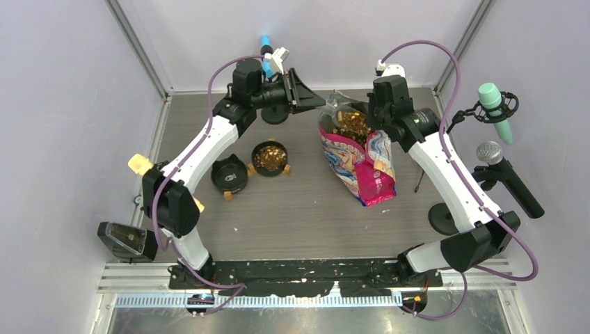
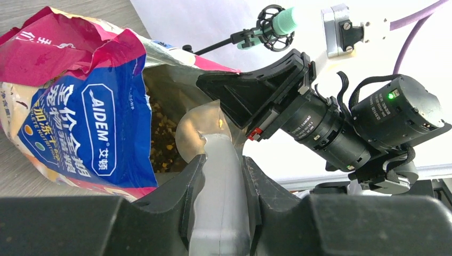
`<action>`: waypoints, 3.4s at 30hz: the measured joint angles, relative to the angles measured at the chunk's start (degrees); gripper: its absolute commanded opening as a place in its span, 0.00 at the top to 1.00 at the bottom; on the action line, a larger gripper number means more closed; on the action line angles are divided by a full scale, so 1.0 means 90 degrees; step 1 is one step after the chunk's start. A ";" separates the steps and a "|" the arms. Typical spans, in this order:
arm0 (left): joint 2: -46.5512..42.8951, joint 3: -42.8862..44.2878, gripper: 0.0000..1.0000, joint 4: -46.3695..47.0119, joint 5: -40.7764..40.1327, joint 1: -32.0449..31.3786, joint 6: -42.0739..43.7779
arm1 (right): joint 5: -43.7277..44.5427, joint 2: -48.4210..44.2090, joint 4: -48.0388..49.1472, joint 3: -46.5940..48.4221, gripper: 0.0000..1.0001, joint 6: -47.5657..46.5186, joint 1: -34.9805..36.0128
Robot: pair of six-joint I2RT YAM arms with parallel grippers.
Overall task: Serve the pet food
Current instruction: Collect the pet food from the pet food bag, then pour the pet food into the pet food bowl.
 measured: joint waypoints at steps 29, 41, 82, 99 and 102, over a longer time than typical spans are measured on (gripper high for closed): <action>-0.0148 0.0571 1.00 -0.2307 -0.1173 0.0175 0.0850 | -0.0044 0.0000 -0.0002 0.0000 0.95 0.0017 -0.0029; -0.0529 0.0816 1.00 -0.2778 -0.1773 0.0007 0.1180 | -0.0102 0.0000 -0.0002 0.0000 0.95 0.0051 -0.0029; -0.0639 -0.2059 1.00 0.3252 0.0228 0.1311 -0.3497 | -0.0185 -0.0027 -0.0029 0.0000 0.95 0.0078 -0.0061; -0.0804 -0.2256 1.00 0.3823 0.0211 0.2098 -0.3997 | -0.0180 -0.0027 -0.0034 0.0000 0.95 0.0078 -0.0070; -0.0913 -0.2254 1.00 0.3810 0.0117 0.2280 -0.3963 | -0.0182 -0.0027 -0.0034 0.0000 0.95 0.0078 -0.0070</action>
